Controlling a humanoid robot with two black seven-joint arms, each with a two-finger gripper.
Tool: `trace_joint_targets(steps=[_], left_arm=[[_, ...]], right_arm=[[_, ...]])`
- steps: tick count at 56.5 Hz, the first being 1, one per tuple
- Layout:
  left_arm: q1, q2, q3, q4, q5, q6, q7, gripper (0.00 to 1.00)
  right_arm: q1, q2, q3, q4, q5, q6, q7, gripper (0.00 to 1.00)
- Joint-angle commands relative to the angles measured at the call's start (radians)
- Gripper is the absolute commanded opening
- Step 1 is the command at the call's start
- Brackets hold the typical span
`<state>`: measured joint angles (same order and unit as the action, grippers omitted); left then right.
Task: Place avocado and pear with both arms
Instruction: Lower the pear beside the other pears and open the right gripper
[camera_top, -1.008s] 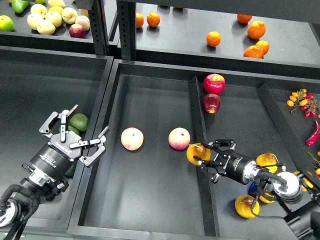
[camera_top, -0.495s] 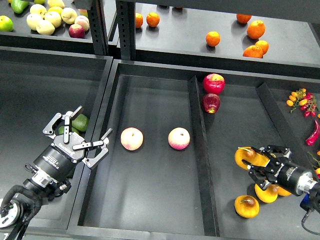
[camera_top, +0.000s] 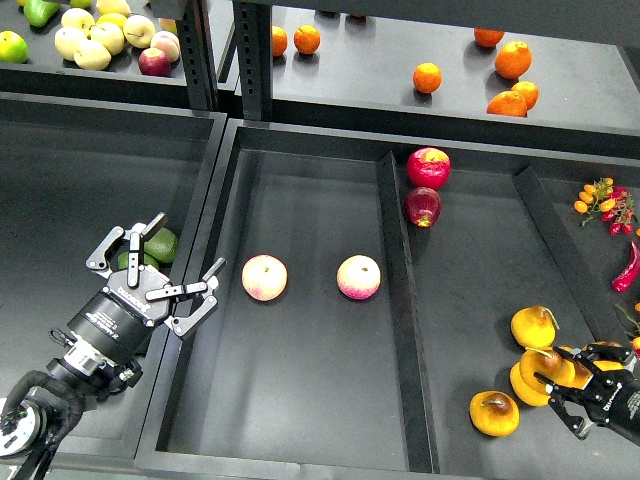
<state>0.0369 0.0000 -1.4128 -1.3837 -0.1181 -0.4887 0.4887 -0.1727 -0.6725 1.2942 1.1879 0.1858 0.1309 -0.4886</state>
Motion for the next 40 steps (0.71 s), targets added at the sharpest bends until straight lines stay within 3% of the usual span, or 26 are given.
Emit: trace_joint_targets(steps=[1,31,40], left_arm=[[0.0,0.0,0.0,0.0,0.0,0.0,0.0,0.99],[0.0,0.0,0.001,0.0,0.0,0.0,0.0,0.99],[0.0,0.0,0.005,0.0,0.0,0.0,0.0,0.99]], right_arm=[[-0.034,-0.002,0.0,0.013,0.001,0.001,0.0,0.13],[-0.146,-0.035,0.0,0.035,-0.002,0.01,0.0,0.16],[-0.139,-0.032,0.004,0.016,-0.006,0.01,0.0,0.21]])
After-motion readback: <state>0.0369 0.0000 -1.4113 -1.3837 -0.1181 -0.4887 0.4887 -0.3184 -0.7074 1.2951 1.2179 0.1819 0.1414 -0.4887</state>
